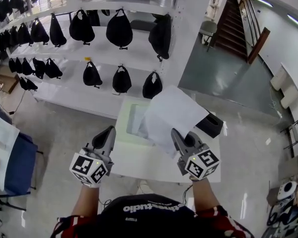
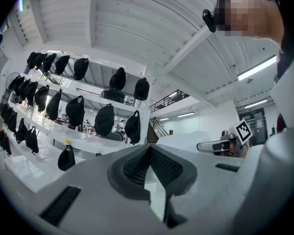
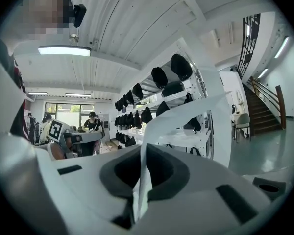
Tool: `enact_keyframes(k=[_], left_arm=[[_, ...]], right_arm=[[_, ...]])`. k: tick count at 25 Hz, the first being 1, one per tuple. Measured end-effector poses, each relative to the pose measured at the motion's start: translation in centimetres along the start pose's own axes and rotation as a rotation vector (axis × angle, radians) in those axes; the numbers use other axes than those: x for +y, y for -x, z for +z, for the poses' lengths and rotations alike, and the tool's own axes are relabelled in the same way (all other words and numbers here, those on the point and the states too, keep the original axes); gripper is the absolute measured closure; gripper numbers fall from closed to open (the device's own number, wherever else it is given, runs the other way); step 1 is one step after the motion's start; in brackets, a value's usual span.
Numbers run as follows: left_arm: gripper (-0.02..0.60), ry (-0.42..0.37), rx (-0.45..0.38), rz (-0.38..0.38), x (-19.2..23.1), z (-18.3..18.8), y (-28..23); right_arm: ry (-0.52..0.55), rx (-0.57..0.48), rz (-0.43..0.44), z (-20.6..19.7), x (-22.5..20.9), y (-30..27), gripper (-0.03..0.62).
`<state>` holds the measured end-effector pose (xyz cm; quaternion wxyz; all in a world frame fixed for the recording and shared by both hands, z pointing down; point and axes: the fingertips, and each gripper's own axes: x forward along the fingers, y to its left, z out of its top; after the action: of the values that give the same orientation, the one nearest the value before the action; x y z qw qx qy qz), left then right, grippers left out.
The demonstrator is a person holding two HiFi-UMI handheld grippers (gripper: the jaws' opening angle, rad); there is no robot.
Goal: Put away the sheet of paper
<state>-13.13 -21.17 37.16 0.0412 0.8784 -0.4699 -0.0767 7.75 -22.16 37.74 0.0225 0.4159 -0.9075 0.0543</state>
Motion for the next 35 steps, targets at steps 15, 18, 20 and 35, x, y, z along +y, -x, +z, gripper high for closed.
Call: enact_keyframes(k=[15, 18, 20, 35], left_arm=[[0.578, -0.009, 0.002, 0.070, 0.2, -1.1, -3.8], [0.578, -0.018, 0.000, 0.076, -0.1, -1.2, -4.7], [0.578, -0.022, 0.002, 0.078, -0.1, -1.3, -5.2], [0.578, -0.036, 0.007, 0.100, 0.8, -1.6, -6.9]], right_arm=[[-0.035, 0.059, 0.087, -3.3, -4.7, -3.6, 0.591], [-0.036, 0.064, 0.093, -3.8, -5.8, -4.3, 0.591], [-0.036, 0.067, 0.094, -4.0, -6.6, -4.7, 0.591], [-0.054, 0.133, 0.060, -8.4, -11.0, -7.7, 0.591]])
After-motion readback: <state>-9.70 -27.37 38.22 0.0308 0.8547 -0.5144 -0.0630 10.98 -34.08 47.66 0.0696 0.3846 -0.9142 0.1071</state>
